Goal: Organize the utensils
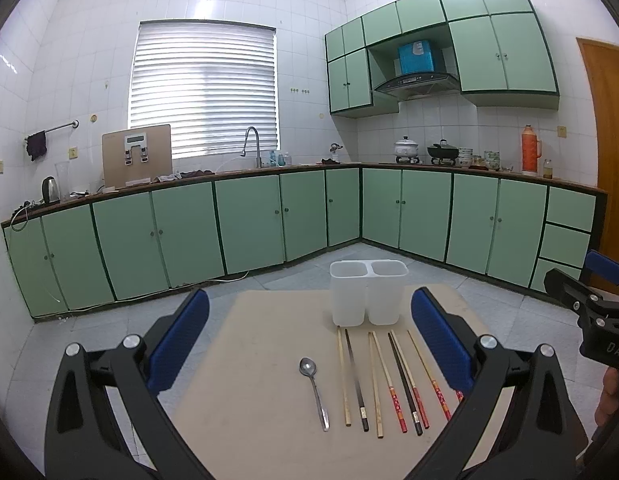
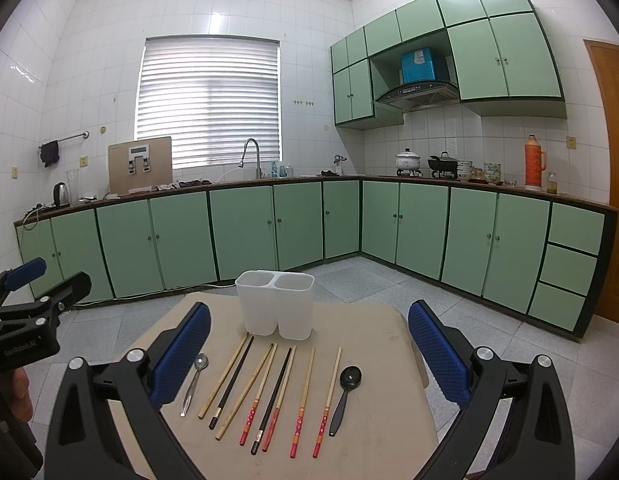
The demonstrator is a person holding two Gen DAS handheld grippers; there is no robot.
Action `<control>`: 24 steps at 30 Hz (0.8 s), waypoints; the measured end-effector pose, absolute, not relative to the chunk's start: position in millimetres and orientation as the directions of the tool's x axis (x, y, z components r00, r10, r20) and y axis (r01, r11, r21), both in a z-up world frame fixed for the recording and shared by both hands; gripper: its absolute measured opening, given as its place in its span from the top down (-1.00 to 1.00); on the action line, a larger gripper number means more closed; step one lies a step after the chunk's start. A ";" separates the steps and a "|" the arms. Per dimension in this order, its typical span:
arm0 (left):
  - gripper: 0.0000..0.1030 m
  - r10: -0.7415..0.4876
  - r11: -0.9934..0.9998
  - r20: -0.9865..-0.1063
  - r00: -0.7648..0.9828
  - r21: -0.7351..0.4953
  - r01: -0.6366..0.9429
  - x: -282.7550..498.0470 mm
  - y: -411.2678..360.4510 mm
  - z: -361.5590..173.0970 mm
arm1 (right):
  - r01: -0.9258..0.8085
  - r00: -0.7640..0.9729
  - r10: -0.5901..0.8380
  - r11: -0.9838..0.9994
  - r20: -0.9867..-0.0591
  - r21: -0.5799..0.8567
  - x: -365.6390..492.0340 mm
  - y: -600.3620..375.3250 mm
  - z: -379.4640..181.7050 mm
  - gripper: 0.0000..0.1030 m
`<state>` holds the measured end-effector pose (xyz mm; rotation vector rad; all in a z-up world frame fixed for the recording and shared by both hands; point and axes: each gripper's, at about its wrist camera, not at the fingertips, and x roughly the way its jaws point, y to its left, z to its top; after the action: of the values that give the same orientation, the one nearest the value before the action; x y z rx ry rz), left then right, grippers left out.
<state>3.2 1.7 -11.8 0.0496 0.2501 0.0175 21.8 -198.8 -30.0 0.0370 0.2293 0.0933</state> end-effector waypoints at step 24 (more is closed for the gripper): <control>-0.90 0.029 0.998 -0.246 0.969 0.055 -0.016 3.4 3.1 -9.1 | -0.088 0.969 0.096 0.995 -0.227 0.049 19.2 -196.8 -30.3 -0.88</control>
<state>3.4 3.1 -9.1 0.0524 0.2498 0.0228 19.2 -196.8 -30.3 0.0387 0.2308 0.0930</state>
